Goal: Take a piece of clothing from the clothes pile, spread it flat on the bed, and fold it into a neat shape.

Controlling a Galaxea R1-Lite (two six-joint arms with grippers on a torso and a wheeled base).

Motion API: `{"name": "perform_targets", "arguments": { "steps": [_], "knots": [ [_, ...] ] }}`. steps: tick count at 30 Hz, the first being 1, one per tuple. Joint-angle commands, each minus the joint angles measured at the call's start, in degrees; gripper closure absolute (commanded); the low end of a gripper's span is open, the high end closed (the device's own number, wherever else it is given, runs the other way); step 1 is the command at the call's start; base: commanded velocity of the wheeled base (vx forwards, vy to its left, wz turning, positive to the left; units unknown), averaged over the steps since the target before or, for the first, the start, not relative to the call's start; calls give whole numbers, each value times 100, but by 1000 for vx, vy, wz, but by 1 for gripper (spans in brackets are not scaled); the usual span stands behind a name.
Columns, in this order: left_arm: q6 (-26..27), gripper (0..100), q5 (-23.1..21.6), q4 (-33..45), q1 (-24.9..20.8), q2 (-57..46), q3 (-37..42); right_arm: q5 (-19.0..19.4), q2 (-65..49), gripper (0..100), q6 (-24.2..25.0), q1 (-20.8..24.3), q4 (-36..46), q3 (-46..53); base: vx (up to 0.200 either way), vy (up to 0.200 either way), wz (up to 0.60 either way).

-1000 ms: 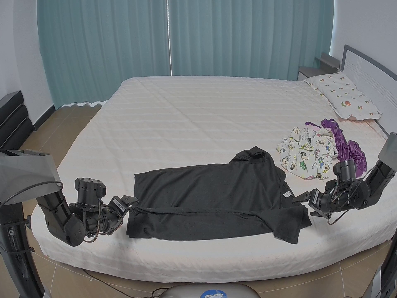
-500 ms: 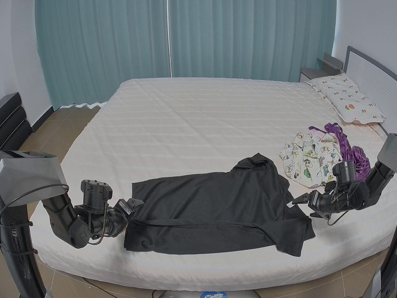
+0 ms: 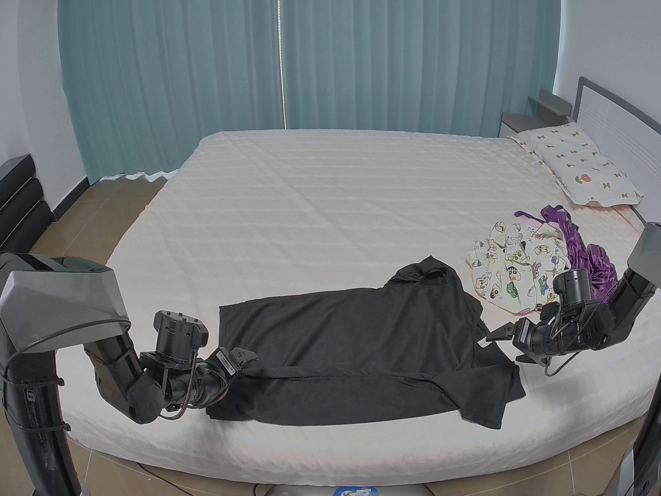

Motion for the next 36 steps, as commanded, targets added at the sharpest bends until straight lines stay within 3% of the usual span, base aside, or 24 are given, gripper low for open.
{"name": "perform_targets", "arguments": {
  "steps": [1, 7, 15, 24, 32, 36],
  "knots": [
    [86, 0, 134, 165, -20, 192, -323, -5, 3, 0, -6, 22, -1, 2, 0, 0, 0],
    [244, 0, 240, 499, -81, 306, -630, -14, 55, 0, -85, 31, -1, -7, 0, 0, 0],
    [270, 0, 1162, 341, 130, 860, -1184, -23, 73, 0, -102, 48, -1, -7, 0, 0, 0],
    [50, 0, 1215, 15, 428, 895, -1281, -23, 90, 0, -93, 48, -1, -7, 0, 0, 0],
    [-38, 0, 943, 7, 631, 623, -1052, -23, 108, 0, -102, 31, -10, -7, 0, 0, 0],
    [24, 0, -24, 200, 806, -282, -551, -23, 11, 0, -102, -4, -10, -7, 0, 0, 0]
  ]
}}
